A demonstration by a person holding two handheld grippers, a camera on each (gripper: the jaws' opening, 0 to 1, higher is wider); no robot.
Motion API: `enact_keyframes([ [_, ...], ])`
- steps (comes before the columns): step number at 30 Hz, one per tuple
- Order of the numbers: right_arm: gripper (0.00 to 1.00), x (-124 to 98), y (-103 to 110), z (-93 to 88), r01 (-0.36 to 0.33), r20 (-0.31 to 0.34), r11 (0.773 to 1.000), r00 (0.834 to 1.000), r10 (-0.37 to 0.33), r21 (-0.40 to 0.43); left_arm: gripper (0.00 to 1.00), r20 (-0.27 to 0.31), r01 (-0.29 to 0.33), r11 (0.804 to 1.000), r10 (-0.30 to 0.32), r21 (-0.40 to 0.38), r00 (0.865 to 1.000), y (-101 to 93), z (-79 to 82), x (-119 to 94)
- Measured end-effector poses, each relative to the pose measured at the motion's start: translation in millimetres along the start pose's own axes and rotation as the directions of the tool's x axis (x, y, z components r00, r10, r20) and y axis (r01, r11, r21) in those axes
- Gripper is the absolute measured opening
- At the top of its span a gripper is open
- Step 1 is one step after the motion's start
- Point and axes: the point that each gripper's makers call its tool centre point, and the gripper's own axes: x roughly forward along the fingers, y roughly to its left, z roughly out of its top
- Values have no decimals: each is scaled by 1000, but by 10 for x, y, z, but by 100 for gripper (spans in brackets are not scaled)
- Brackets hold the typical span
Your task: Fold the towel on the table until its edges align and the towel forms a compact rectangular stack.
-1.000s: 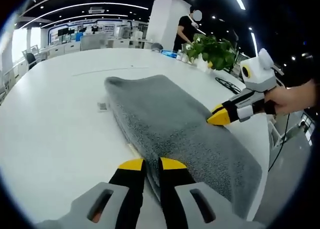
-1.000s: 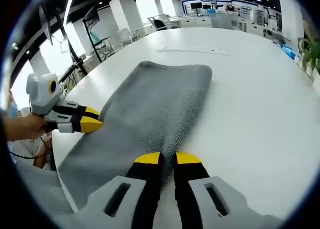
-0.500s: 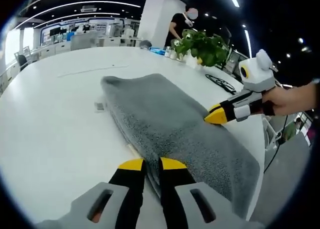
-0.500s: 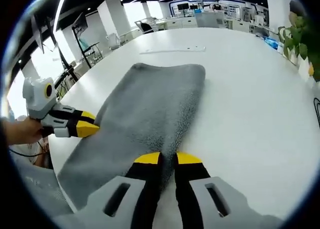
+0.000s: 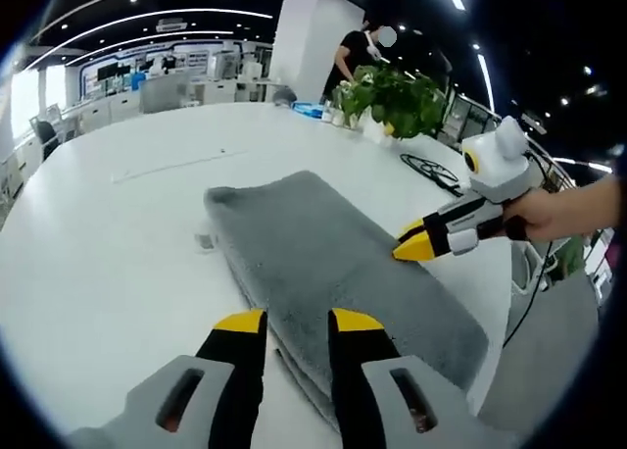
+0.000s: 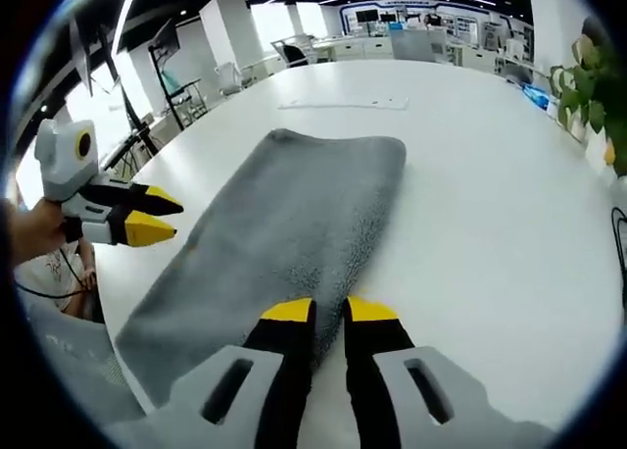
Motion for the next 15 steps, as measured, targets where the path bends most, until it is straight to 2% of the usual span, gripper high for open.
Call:
enact_keyframes([
  [2, 9, -67, 27, 16, 1, 7, 1000, 1000, -1, -6, 27, 1, 17, 1000, -17, 27, 1000, -25, 9, -22],
  [5, 8, -55, -13, 13, -1, 9, 1000, 1000, 1, -17, 29, -23, 49, 995, -47, 87, 999, -179, -8, -65],
  [7, 8, -93, 47, -1, -14, 3, 999, 1000, 14, -30, 29, -44, 77, 988, -71, 137, 997, -240, -79, -36],
  [9, 10, -116, 139, -43, -27, -5, 998, 1000, 27, -51, 29, -74, 116, 981, -106, 153, 992, -330, -209, 8],
  [11, 12, -117, 207, -77, -38, -16, 997, 999, 37, -71, 29, -111, 132, 977, -115, 168, 987, -457, -322, 15],
  [14, 14, -189, 325, -144, -52, -30, 993, 998, 49, -103, 30, -143, 148, 967, -119, 209, 982, -523, -464, 44],
  [15, 14, -136, 283, -149, -55, -34, 993, 998, 52, -108, 30, -151, 156, 964, -125, 216, 981, -558, -509, 48],
])
